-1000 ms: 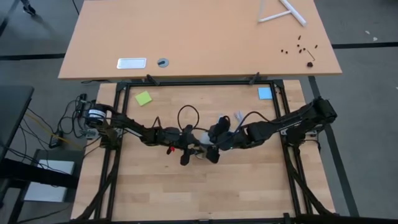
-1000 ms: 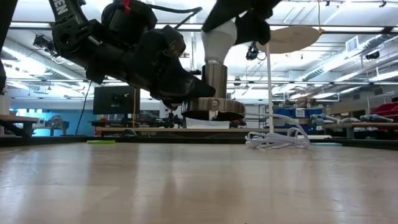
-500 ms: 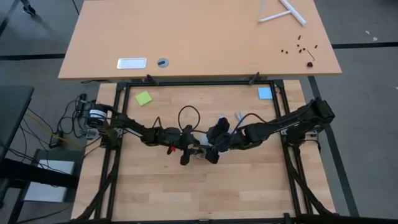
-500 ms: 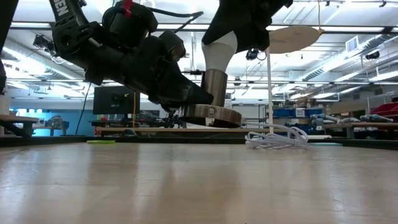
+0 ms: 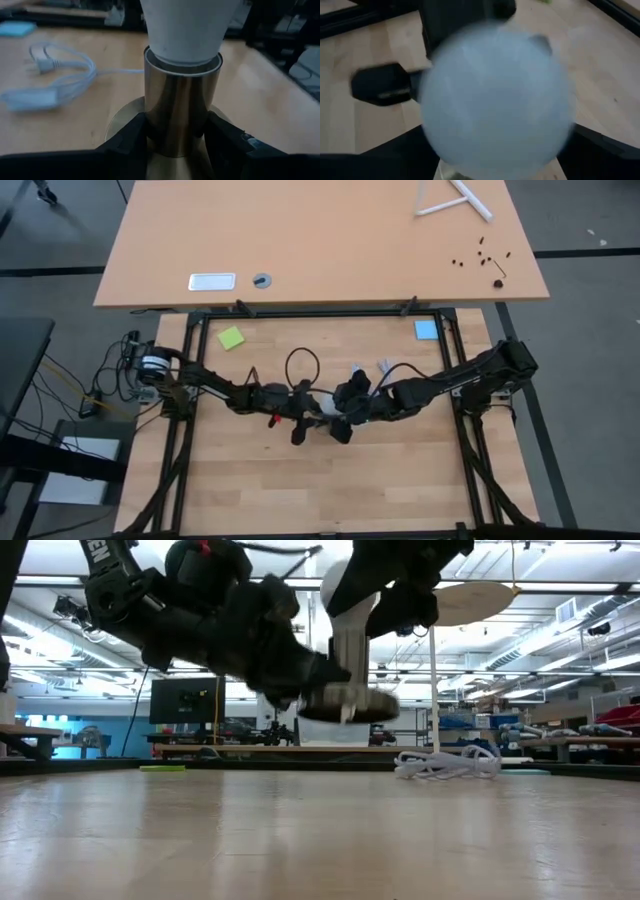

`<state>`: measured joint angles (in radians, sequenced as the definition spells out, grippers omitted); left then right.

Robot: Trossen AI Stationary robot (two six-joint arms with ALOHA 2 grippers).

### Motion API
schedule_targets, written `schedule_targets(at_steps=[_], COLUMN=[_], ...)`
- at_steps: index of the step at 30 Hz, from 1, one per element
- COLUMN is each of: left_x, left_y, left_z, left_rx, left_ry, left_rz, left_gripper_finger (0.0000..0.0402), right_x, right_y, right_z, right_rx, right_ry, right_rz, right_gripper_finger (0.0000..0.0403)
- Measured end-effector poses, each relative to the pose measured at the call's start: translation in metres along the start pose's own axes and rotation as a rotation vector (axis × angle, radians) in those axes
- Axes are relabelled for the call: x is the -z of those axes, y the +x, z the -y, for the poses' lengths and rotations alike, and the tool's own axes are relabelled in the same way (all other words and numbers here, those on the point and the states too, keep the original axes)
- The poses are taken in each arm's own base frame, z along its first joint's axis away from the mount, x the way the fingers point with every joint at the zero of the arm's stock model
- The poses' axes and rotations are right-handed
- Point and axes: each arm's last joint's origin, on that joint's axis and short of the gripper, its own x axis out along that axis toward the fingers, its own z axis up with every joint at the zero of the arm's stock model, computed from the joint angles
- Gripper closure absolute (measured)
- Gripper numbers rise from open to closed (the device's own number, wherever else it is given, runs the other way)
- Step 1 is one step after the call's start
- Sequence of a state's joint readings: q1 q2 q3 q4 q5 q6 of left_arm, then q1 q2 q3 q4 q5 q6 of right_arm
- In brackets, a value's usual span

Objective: Screw lightbulb
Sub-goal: Insert the lightbulb into the lamp

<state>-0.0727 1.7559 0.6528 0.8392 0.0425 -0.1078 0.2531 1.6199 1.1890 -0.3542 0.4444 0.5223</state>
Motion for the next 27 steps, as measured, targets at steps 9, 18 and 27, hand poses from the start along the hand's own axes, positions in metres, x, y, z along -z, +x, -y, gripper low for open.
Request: schedule_targets(at_steps=[9, 18, 27], left_x=[0.002, 0.003, 0.003], left_y=[0.0, 0.0, 0.0], left_z=[0.0, 0.0, 0.0], left_rx=[-0.002, -0.002, -0.002], left_ry=[0.001, 0.001, 0.001], left_rz=[-0.015, -0.018, -0.019], left_gripper_finger=[0.0243, 0.0243, 0.0243], right_x=[-0.003, -0.012, -0.029], right_y=[-0.003, -0.023, -0.044], right_z=[0.001, 0.003, 0.002], right_rx=[-0.004, -0.035, -0.057], right_ry=[-0.01, -0.035, -0.125], right_rz=[0.015, 0.056, 0.017], right_gripper_finger=[0.0049, 0.0049, 0.0056])
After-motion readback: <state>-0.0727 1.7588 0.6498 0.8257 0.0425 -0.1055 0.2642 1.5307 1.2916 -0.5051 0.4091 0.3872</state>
